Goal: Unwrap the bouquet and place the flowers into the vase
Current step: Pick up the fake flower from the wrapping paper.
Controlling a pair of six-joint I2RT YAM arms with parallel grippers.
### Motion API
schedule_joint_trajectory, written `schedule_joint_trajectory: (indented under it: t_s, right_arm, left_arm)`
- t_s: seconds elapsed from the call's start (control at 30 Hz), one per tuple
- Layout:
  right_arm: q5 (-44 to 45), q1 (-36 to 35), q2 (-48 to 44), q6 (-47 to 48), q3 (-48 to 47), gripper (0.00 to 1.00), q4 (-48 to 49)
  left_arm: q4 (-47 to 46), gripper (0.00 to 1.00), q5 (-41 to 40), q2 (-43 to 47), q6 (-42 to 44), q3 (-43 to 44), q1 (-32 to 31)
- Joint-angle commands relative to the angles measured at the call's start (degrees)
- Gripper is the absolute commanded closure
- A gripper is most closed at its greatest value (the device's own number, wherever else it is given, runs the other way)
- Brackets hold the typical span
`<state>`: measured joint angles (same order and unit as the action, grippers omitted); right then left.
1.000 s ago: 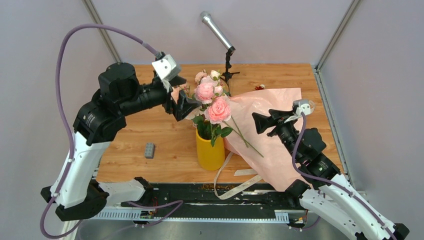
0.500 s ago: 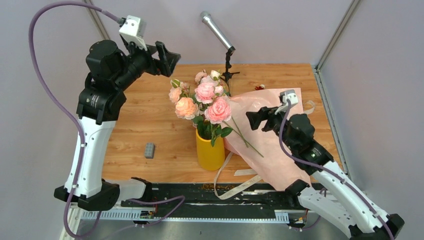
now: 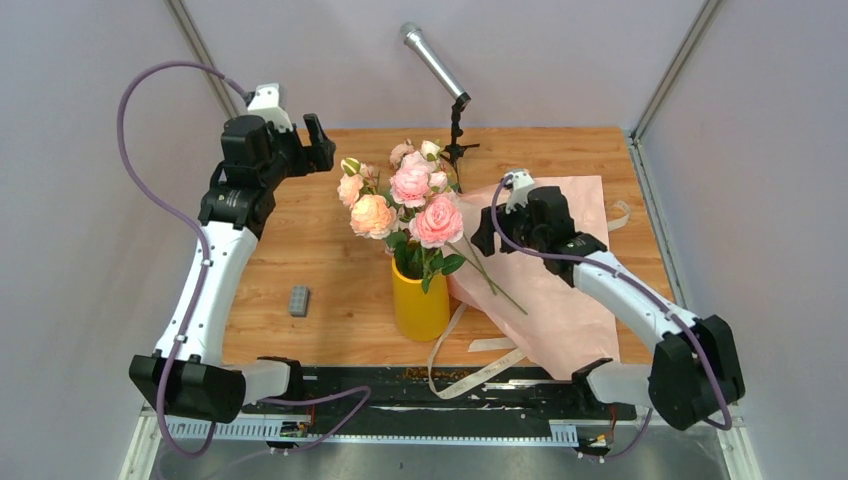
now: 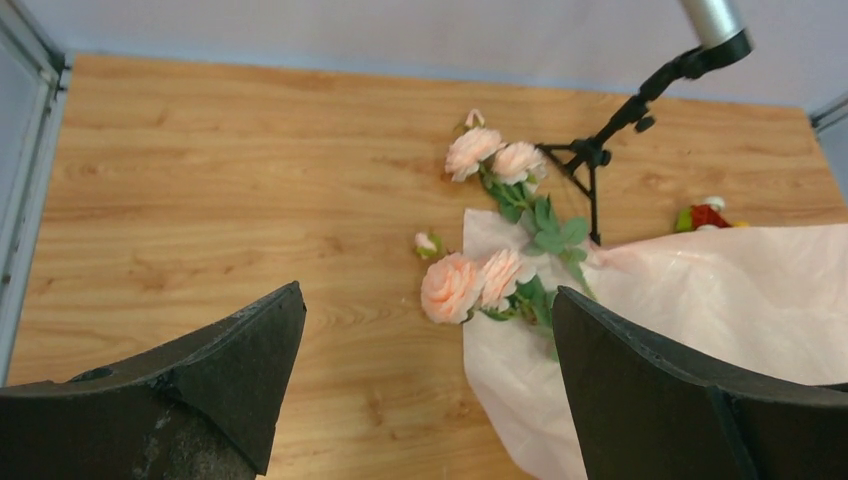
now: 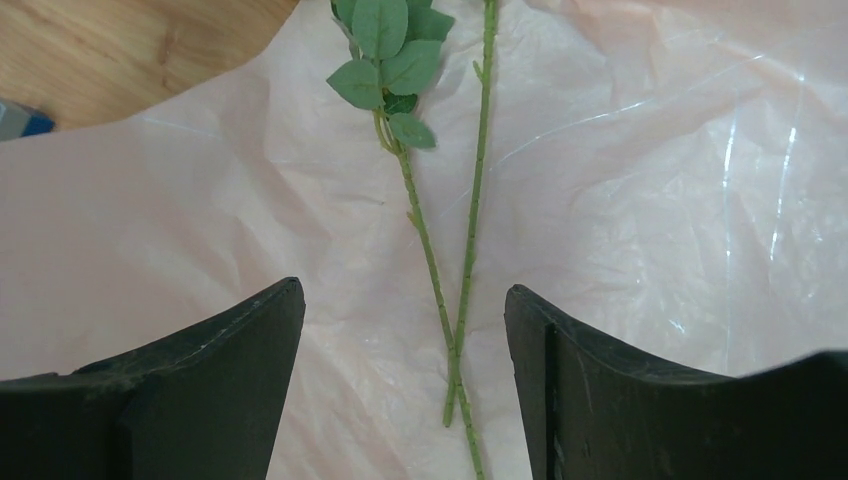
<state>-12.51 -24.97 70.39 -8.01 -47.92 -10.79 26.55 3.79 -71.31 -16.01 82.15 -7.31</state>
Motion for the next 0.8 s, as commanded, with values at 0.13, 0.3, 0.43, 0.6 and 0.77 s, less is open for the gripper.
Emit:
schedule_joint_trajectory:
  t_s: [0.13, 0.3, 0.43, 0.6, 0.77]
  right_arm:
    - [-7.8, -0.1, 12.2, 7.7, -4.9, 0.27, 4.9]
    - [-7.5, -0.9, 19.9, 7.7, -6.3, 0.27, 7.2]
    - [-4.7, -2.7, 25.2, 7.7, -8.3, 0.30, 6.8]
    - [2.5, -5.2, 27.6, 9.5, -8.5, 0.34, 6.5]
    - [9.2, -5.3, 29.2, 8.4, -8.5, 0.57, 5.4]
  left_arm:
    - [-11.3, 0.00, -6.6, 4.8, 2.8, -11.9, 0.8]
    - [-9.7, 0.00, -8.4, 5.5, 5.3, -14.0, 0.9]
    - [-7.9, 0.00, -9.6, 6.1, 5.9, -13.9, 1.0]
    - [-6.8, 0.00, -10.1, 7.6, 7.4, -14.7, 1.0]
    - [-5.6, 0.00, -10.7, 8.5, 8.7, -15.0, 1.2]
